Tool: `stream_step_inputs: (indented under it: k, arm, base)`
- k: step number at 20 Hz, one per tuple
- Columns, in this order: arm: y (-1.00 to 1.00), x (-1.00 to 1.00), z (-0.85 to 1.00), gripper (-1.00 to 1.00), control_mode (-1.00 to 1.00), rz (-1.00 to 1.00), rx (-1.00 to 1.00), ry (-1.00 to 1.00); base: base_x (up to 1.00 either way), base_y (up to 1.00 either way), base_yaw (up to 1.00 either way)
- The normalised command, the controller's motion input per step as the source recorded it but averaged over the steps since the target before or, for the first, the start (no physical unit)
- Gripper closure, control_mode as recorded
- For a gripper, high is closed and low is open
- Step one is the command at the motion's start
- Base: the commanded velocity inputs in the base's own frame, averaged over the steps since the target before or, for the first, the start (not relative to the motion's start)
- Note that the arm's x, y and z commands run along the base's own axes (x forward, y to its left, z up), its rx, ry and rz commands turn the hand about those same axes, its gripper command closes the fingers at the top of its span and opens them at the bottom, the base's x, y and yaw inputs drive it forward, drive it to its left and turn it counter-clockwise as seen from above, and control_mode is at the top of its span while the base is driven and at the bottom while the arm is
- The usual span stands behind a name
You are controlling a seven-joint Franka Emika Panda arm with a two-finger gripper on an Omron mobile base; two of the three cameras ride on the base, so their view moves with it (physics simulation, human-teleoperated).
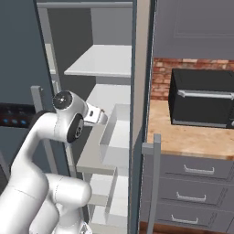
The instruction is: Place the liquor on the top shelf of the fridge to keep it out of children's reach, and place the onion and pear on lower shelves for easy access.
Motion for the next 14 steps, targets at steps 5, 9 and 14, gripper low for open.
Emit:
stream_step_inputs:
  k: [5, 9, 14]
  arm:
    - [-0.1, 0.42, -0.14, 1.0, -1.0, 0.04, 0.0, 0.0]
    - [-0.12, 0.47, -0.26, 1.0, -1.0, 0.04, 0.0, 0.0]
    - [-0.08, 0.48, -0.28, 1.0, -1.0, 0.04, 0.0, 0.0]
  base:
    - [0.0, 0.0, 0.0]
    - [0.0, 0.0, 0.0]
    - [0.0, 0.0, 0.0]
